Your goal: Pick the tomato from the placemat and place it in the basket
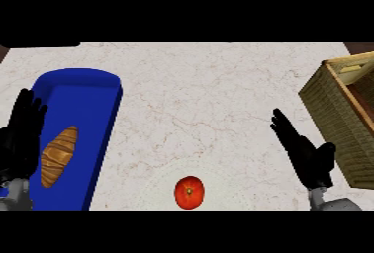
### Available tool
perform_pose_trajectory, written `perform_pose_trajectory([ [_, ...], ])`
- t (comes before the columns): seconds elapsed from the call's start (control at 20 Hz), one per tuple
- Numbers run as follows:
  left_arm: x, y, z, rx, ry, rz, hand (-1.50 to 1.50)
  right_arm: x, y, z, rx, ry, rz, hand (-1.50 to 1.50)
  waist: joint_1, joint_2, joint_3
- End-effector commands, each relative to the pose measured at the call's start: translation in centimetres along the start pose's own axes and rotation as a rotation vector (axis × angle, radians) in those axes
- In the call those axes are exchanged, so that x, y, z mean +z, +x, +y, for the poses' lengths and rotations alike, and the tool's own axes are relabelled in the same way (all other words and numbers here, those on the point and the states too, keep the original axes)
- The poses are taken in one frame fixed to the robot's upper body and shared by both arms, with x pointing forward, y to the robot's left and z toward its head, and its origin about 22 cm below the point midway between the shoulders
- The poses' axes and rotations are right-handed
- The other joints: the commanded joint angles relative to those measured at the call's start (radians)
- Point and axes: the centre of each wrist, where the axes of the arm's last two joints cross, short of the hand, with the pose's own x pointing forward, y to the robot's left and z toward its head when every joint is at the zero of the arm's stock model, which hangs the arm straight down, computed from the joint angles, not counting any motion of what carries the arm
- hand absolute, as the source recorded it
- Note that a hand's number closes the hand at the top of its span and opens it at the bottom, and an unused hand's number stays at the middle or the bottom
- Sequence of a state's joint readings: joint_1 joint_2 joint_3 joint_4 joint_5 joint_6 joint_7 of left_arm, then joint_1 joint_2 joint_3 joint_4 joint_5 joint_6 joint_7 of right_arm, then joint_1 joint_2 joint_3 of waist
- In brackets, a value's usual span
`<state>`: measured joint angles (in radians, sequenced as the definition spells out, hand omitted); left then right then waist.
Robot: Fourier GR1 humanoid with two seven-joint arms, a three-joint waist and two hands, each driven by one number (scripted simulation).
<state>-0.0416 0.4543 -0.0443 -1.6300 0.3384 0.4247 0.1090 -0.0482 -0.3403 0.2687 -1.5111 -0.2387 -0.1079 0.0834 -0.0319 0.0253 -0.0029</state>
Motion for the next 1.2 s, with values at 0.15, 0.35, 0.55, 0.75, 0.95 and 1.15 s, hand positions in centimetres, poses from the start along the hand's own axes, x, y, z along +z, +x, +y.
perform_pose_trajectory([
  [0.15, 1.9, 0.0, -2.3, 0.011, -0.118, -0.082, 0.00, 4.0, 4.1, 3.8, -0.023, -0.237, -0.234, 1.50, -0.005, -0.042, 0.000],
  [0.35, 3.0, -1.3, -5.6, 0.054, -0.208, -0.087, 0.00, 5.3, 7.6, 11.3, 0.043, -0.063, -0.522, 1.50, 0.003, -0.044, -0.005],
  [0.55, 3.2, -1.7, -5.5, 0.049, -0.230, -0.092, 0.00, 5.5, 5.5, 17.2, 0.114, -0.214, -0.420, -1.50, 0.017, -0.040, -0.008],
  [0.75, 3.7, -1.8, -5.5, 0.052, -0.227, -0.090, 0.00, 5.5, 2.7, 17.3, 0.219, -0.441, -0.295, -1.50, -0.007, -0.044, -0.011],
  [0.95, 3.5, -2.1, -4.9, 0.038, -0.182, -0.083, 0.00, 5.8, -0.5, 14.5, 0.414, -0.575, -0.124, -1.50, -0.050, -0.043, -0.018],
  [1.15, 3.4, -1.6, -4.9, 0.040, -0.179, -0.101, 0.00, 7.1, -2.0, 13.1, 0.580, -0.557, 0.054, -1.50, -0.060, -0.040, -0.022],
])
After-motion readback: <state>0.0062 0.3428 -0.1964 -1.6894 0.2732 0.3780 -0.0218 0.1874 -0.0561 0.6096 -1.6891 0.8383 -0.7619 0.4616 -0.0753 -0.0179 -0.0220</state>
